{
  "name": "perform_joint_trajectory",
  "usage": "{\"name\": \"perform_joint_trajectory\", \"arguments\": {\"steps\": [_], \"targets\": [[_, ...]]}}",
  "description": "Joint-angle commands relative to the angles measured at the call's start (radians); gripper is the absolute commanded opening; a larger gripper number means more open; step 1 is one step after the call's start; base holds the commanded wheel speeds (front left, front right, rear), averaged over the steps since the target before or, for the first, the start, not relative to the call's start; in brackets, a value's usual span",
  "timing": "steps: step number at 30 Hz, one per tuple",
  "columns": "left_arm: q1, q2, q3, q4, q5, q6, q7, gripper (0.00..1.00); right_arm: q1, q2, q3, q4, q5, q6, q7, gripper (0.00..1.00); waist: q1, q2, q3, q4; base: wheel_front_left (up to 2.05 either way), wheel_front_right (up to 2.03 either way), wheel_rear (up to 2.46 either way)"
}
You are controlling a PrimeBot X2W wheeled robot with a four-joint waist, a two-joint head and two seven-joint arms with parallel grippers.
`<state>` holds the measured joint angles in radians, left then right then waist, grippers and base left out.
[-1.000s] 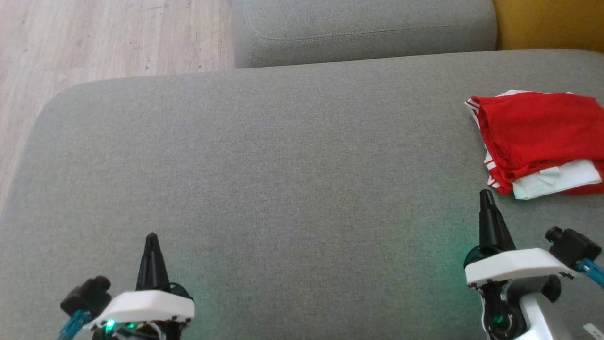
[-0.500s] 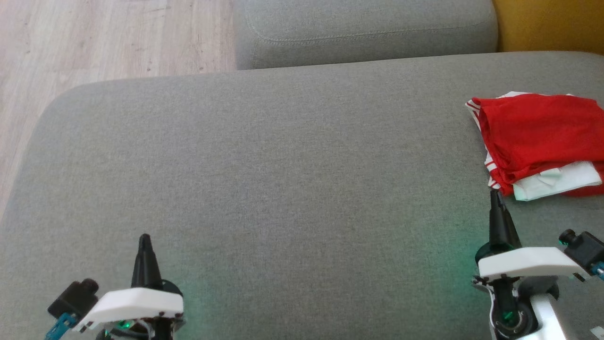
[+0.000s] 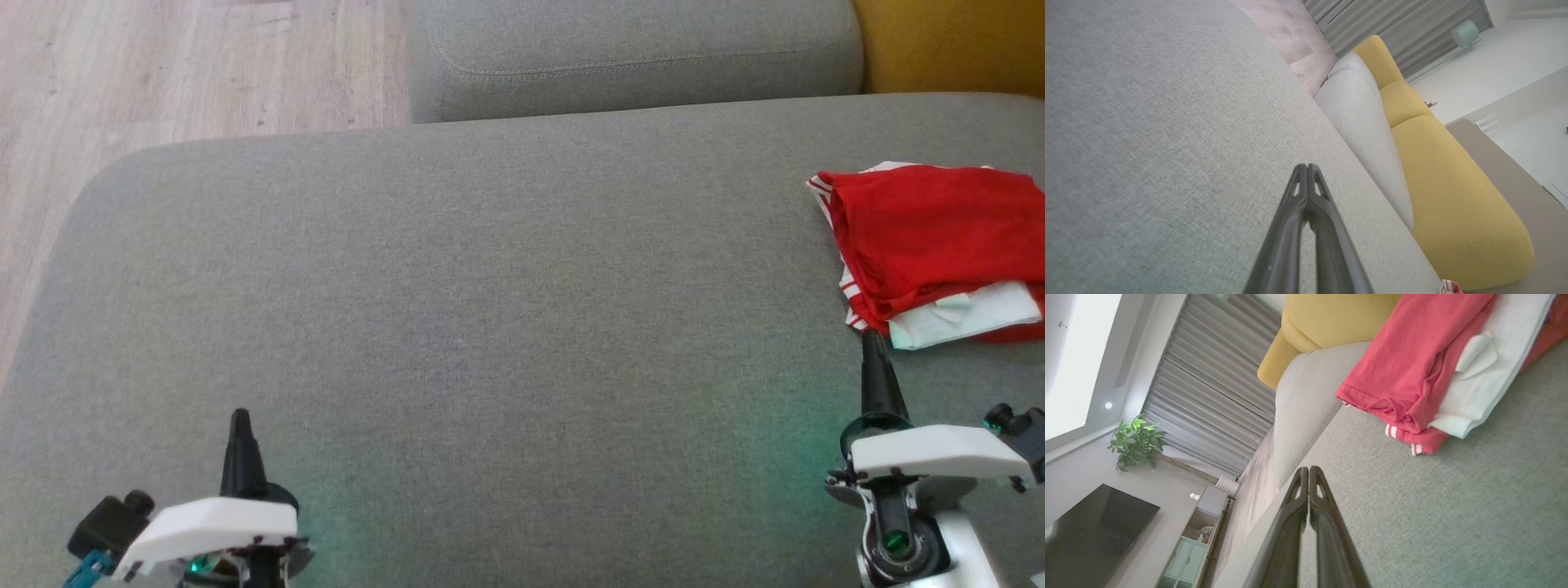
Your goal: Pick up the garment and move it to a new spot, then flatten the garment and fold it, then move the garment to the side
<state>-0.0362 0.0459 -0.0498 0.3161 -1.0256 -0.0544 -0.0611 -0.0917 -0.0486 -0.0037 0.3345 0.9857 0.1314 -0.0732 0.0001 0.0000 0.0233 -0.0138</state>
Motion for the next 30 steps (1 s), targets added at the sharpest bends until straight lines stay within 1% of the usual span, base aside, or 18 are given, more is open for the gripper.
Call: {"name": "perform_joint_trajectory", "arguments": {"steps": [1, 30], "targets": [[-0.054, 0.003, 0.034, -0.037, -0.019, -0.009, 0.007, 0.00, -0.030, -0.017, 0.006, -0.041, 0.024, 0.000, 0.005, 0.00, 0.0000, 0.0000, 0.000, 0.000, 0.00, 0.00, 0.00], [-0.063, 0.003, 0.103, -0.055, -0.318, -0.045, 0.096, 0.00, -0.021, -0.018, -0.043, -0.068, 0.352, -0.001, 0.091, 0.00, -0.0001, 0.0000, -0.011, 0.007, 0.00, 0.00, 0.00]]}}
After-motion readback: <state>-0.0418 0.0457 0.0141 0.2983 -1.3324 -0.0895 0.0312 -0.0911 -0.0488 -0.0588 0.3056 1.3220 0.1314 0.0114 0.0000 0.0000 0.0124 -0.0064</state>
